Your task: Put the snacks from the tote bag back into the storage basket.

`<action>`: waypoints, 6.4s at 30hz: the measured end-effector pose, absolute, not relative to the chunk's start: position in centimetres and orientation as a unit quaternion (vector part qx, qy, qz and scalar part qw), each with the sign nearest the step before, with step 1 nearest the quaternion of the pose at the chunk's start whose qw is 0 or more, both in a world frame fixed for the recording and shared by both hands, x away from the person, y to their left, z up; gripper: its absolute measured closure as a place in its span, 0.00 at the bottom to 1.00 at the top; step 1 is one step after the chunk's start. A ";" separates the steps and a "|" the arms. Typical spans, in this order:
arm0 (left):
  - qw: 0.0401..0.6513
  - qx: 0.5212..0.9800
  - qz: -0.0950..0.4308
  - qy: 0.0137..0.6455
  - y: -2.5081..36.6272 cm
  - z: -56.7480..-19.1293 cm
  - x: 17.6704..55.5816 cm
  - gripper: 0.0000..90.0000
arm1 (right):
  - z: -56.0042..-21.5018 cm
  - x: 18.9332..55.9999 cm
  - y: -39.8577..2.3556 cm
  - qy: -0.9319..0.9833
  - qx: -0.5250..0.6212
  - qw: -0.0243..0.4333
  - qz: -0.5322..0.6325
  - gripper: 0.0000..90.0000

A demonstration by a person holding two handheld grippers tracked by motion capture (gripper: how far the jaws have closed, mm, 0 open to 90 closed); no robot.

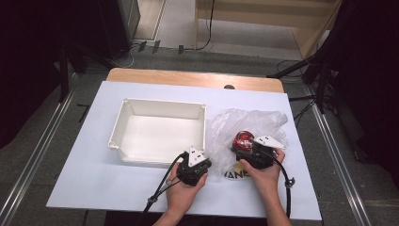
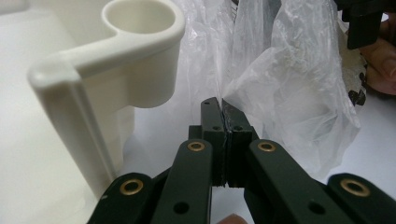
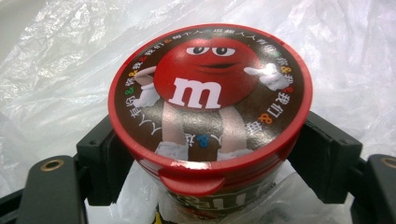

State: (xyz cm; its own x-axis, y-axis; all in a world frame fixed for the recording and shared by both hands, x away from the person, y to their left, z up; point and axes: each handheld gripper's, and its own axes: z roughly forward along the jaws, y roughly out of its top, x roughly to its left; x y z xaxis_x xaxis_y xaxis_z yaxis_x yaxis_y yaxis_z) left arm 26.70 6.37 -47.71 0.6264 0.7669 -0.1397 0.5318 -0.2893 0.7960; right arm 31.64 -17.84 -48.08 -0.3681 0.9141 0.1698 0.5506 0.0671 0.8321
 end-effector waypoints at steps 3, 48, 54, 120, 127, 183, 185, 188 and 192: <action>0.433 0.791 0.136 0.410 6.4 -47.7 26.7 1.00 | -48.0 31.6 -17.9 0.698 0.524 0.207 0.443 0.24; 0.515 0.786 0.092 0.329 11.9 -45.7 24.2 0.22 | -46.6 30.4 -18.3 0.690 0.521 0.224 0.450 0.29; 0.510 0.784 0.108 0.338 14.0 -45.5 23.8 0.01 | -46.5 30.4 -18.4 0.690 0.520 0.220 0.453 0.29; 0.494 0.730 0.214 0.421 26.7 -44.6 24.1 0.00 | -41.0 30.4 -17.6 0.682 0.485 0.251 0.486 0.29; 0.487 0.737 0.214 0.417 26.5 -44.8 24.1 0.00 | -40.6 30.6 -16.3 0.688 0.474 0.248 0.491 0.29; 0.504 0.735 0.215 0.399 26.8 -44.3 23.7 0.00 | -38.8 32.2 -7.0 0.722 0.418 0.206 0.512 0.29; 0.505 0.735 0.215 0.398 26.9 -44.3 23.7 0.00 | -38.8 32.2 -6.8 0.722 0.417 0.205 0.512 0.29; 0.505 0.734 0.216 0.399 26.9 -44.3 23.7 0.00 | -38.7 32.2 -6.5 0.723 0.414 0.205 0.513 0.29; 0.505 0.734 0.216 0.399 26.9 -44.3 23.7 0.00 | -38.6 32.2 -6.1 0.725 0.409 0.203 0.515 0.29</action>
State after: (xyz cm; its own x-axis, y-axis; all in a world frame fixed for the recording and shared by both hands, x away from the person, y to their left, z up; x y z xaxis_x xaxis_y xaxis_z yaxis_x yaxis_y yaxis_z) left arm 23.74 26.91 -44.26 0.5876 0.8046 -0.0864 0.3680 -0.1706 0.9140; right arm 32.17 -6.13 -38.56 -0.5832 0.8023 0.1271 0.3839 0.1343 0.9136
